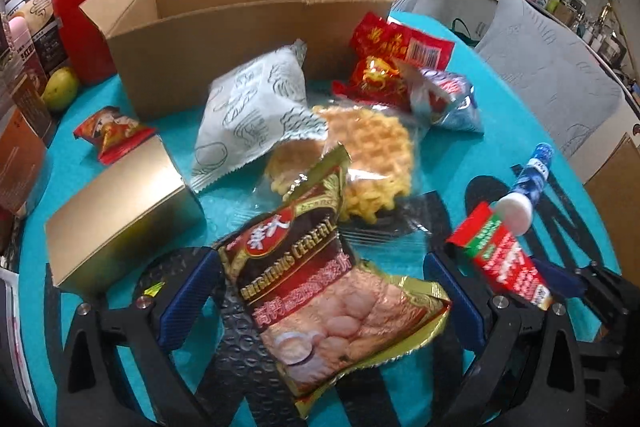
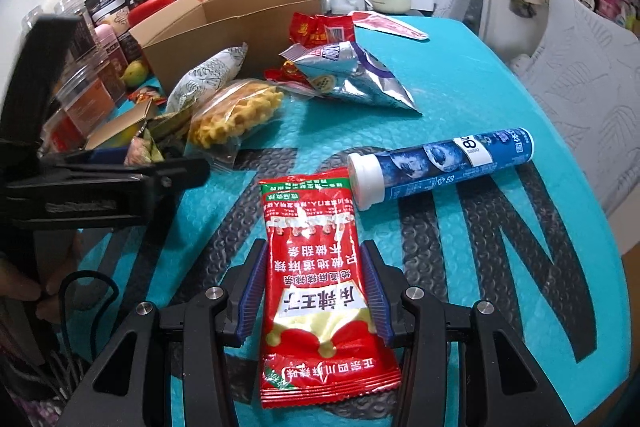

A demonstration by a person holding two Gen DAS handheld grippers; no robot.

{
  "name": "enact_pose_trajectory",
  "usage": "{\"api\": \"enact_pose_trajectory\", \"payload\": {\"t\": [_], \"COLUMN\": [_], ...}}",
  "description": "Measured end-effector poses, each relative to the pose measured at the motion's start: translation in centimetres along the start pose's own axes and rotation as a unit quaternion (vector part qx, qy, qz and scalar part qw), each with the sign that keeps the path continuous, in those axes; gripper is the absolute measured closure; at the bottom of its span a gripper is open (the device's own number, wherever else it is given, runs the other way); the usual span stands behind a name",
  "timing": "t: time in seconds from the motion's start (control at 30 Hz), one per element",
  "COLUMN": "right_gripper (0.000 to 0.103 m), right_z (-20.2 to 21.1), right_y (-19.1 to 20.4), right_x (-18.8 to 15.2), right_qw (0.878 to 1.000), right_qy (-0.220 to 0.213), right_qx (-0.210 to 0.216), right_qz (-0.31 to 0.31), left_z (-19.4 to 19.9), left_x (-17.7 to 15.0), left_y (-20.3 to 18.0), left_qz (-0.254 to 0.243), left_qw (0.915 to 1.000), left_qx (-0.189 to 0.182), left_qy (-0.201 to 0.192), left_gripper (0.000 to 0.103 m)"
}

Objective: Organize snacks
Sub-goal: 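Grasp the brown cereal packet with the left tool while the right tool grasps the red sachet, then lift both held packets and carry them over the open cardboard box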

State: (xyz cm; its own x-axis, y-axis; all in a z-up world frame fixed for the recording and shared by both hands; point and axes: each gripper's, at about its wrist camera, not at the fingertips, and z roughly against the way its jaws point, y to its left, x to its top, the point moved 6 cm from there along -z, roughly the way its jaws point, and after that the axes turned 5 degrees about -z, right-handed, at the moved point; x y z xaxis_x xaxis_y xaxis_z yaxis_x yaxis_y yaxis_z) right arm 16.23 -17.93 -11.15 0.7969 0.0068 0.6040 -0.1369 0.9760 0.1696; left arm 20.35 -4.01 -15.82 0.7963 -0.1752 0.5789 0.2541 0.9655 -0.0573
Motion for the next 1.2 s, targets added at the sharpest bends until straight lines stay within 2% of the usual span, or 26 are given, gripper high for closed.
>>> {"api": "enact_pose_trajectory", "payload": {"t": [0.17, 0.3, 0.4, 0.43, 0.47, 0.53, 0.6, 0.7, 0.97, 1.2], "right_gripper": [0.057, 0.057, 0.057, 0.057, 0.057, 0.057, 0.057, 0.057, 0.057, 0.057], "right_z": [-0.1, -0.4, -0.6, -0.7, -0.7, -0.8, -0.9, -0.8, 0.1, 1.7], "right_y": [-0.1, -0.1, 0.0, 0.1, 0.2, 0.3, 0.4, 1.0, 2.6, 4.3], "right_x": [-0.2, 0.2, 0.4, 0.5, 0.5, 0.6, 0.7, 0.7, 1.0, 1.8], "right_qw": [1.0, 1.0, 1.0, 1.0, 1.0, 1.0, 1.0, 1.0, 1.0, 0.999], "right_qy": [0.001, 0.003, 0.004, 0.004, 0.003, 0.003, 0.004, 0.003, -0.009, -0.026], "right_qx": [0.002, -0.002, -0.004, -0.005, -0.006, -0.005, -0.002, 0.001, 0.014, 0.033], "right_qz": [-0.001, 0.002, 0.002, 0.003, 0.003, 0.003, 0.003, 0.007, 0.017, 0.025], "left_z": [-0.6, -0.9, -0.6, -0.5, -0.3, 0.0, 0.4, 0.7, 4.4, 6.6], "left_x": [-0.2, -0.1, 0.0, 0.0, 0.0, -0.1, -0.1, -0.3, -1.5, -0.4], "left_y": [0.1, 0.0, 0.3, 0.3, 0.4, 0.7, 1.0, 1.3, 2.3, 2.2], "left_qz": [0.001, -0.012, -0.016, -0.015, -0.015, -0.017, -0.01, -0.002, -0.001, 0.002], "left_qw": [1.0, 0.9998, 0.9996, 0.9996, 0.9995, 0.9994, 0.9996, 0.9997, 0.9981, 0.9972], "left_qx": [-0.001, 0.011, 0.014, 0.014, 0.015, 0.021, 0.011, 0.0, 0.007, 0.003], "left_qy": [-0.003, -0.013, -0.018, -0.019, -0.021, -0.023, -0.022, -0.024, -0.061, -0.074], "left_gripper": [0.0, 0.01, 0.021, 0.027, 0.037, 0.047, 0.055, 0.056, 0.057, 0.057]}}
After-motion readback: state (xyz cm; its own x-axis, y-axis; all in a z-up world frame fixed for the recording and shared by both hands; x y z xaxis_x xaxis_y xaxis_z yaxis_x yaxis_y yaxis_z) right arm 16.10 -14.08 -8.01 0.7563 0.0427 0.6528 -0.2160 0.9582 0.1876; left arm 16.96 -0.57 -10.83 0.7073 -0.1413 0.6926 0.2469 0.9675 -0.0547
